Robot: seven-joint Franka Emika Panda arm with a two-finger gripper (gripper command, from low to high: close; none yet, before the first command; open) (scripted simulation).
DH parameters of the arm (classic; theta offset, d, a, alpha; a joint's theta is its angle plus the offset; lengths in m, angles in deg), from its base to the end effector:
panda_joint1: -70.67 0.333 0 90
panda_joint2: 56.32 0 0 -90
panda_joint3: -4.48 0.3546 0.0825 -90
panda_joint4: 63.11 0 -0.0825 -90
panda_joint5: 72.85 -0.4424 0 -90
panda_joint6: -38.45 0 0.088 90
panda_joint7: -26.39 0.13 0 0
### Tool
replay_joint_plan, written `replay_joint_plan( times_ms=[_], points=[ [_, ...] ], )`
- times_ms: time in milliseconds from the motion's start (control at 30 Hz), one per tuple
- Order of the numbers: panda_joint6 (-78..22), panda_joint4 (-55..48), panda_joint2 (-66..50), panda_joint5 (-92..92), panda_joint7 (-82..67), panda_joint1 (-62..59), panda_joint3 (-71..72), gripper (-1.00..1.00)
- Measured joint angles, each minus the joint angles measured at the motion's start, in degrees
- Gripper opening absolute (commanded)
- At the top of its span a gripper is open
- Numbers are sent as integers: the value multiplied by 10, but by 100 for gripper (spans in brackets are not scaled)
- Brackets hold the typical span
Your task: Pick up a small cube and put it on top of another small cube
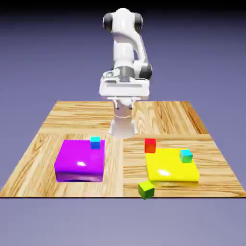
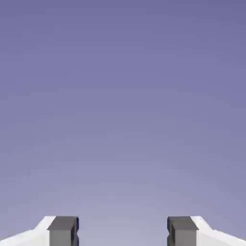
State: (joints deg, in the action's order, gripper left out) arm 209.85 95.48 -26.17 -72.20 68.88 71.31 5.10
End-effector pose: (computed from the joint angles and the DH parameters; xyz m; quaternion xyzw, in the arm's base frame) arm 0.4439 0.0104 0.4355 -0.8728 0.3227 -0.3419 0.1312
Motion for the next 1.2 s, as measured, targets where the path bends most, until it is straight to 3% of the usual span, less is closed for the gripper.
replay_joint_plan(
  times_ms=[1200],
  points=[
    [-778,-720,-748,195,10,-14,188,0]
  ],
)
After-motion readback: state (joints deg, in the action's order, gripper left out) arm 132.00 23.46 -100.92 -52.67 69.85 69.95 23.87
